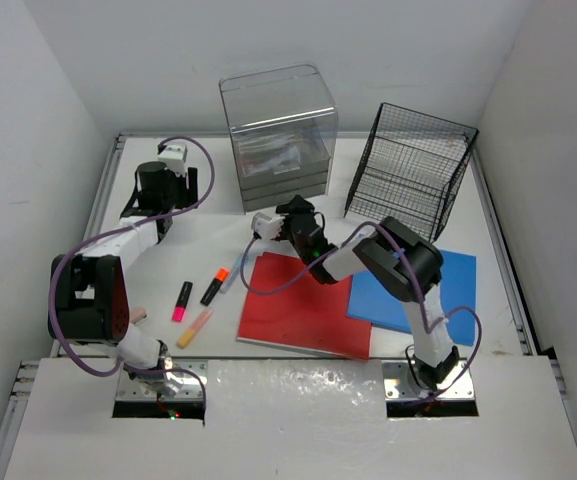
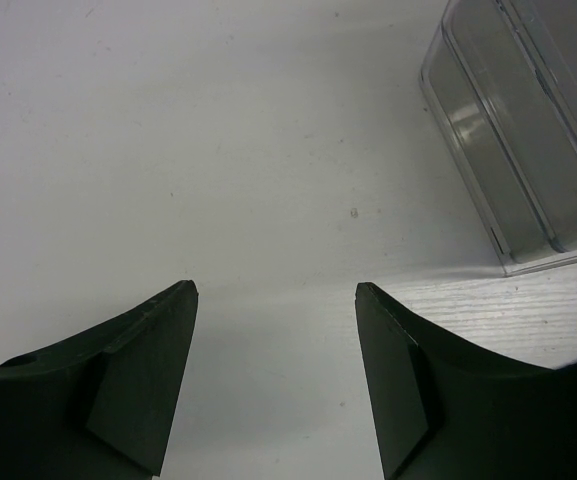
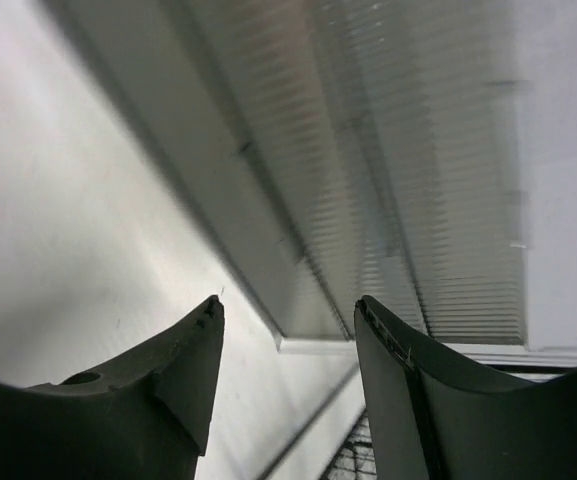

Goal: Organize the desk

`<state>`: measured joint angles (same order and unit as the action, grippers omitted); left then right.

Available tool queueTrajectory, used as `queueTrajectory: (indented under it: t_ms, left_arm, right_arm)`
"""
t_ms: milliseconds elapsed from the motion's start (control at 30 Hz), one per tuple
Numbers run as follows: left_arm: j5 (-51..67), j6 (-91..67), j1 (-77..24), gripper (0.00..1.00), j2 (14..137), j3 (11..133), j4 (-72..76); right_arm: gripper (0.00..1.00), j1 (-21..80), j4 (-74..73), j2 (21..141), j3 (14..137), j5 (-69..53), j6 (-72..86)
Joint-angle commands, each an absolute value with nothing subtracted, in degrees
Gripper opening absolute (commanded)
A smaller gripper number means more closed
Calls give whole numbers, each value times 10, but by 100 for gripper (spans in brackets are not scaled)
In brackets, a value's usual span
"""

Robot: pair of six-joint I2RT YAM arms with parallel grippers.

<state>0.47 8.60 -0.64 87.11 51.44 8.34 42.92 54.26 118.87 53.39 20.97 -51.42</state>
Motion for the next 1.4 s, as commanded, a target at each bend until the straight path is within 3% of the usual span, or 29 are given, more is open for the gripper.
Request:
queueTrajectory:
  t_ms: [0, 333, 1033, 1167, 1267, 1367]
  left_arm:
    - [3, 91, -3, 62, 860, 519, 103]
    - [3, 94, -2, 62, 868, 522, 102]
    - [-18, 97, -1, 62, 877, 529, 95]
    - [-21, 98, -1, 62, 878, 529, 96]
    - [-20, 98, -1, 62, 880, 530, 96]
    - [-21, 98, -1, 62, 880, 530, 96]
  right_arm:
    - [52, 440, 652, 1227, 573, 285, -715]
    - [49, 445, 739, 1316, 616, 301, -843]
    - [44, 433, 679, 1349, 695, 315, -846]
    - [35, 427, 653, 1345, 696, 309, -835]
    - [14, 425, 650, 1342, 693, 301, -828]
    - [8, 424, 654, 1341, 686, 301, -833]
